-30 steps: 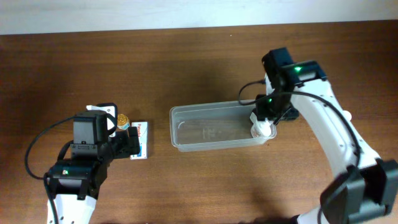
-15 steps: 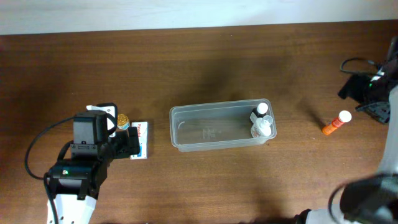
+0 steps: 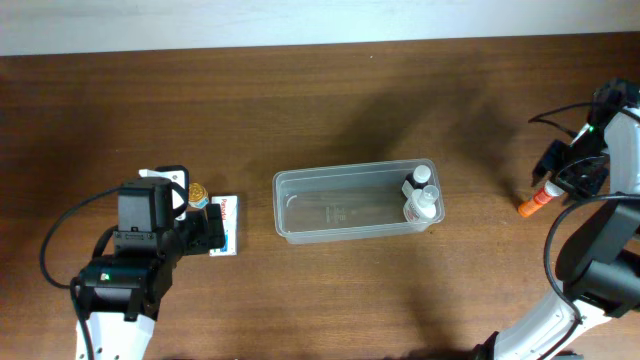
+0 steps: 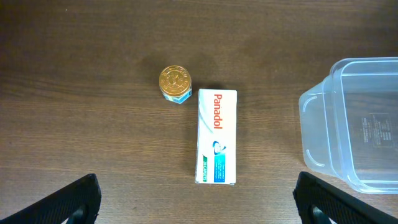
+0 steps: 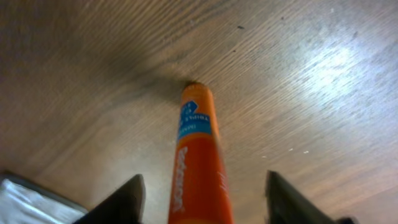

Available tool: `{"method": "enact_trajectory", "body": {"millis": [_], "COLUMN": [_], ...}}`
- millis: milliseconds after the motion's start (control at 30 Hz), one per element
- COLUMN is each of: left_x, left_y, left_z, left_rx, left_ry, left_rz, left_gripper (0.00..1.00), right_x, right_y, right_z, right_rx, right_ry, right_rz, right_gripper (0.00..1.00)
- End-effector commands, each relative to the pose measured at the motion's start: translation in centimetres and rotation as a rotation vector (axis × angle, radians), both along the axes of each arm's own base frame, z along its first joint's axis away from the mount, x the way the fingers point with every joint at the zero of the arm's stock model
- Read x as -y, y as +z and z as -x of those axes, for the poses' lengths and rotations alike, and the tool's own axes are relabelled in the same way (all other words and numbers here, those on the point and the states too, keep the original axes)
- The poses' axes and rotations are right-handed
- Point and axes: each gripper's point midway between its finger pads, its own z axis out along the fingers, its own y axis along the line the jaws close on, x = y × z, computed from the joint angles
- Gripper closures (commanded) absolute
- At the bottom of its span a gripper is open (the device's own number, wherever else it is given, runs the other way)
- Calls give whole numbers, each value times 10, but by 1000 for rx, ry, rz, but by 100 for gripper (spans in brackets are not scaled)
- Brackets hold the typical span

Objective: Pack container
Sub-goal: 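Grasp the orange Redoxon tube with the right gripper, then place the orange tube upright into the container's back right corner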

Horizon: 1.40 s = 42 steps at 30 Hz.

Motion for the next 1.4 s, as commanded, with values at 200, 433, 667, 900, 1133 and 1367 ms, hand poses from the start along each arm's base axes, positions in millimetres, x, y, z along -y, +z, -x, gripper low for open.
{"method": "enact_trajectory", "body": {"millis": [200, 433, 667, 900, 1133, 1367], "left_x": [1, 1, 2, 2, 1, 1], "left_y": [8, 8, 7, 7, 6, 6], "left_z": [-4, -4, -3, -3, -2, -1], "left_rx": [19, 19, 18, 18, 11, 5], "left_ry": [-14, -14, -14, -14, -14, -14], "left_rz": [3, 3, 3, 3, 3, 2], "left_gripper": [0, 0, 0, 0, 0, 0], "right_x": [-2, -17, -90, -189, -253, -289], "right_y": [0, 32, 149, 215, 178, 111], "right_z": [1, -3, 3, 27, 11, -15], "right_rx": [1, 73, 359, 598, 504, 325], "right_ry": [4, 59, 295, 579, 734, 820], "right_rz": [-15, -2, 87, 83, 0, -25], "right_gripper": [76, 82, 82, 82, 81, 81]}}
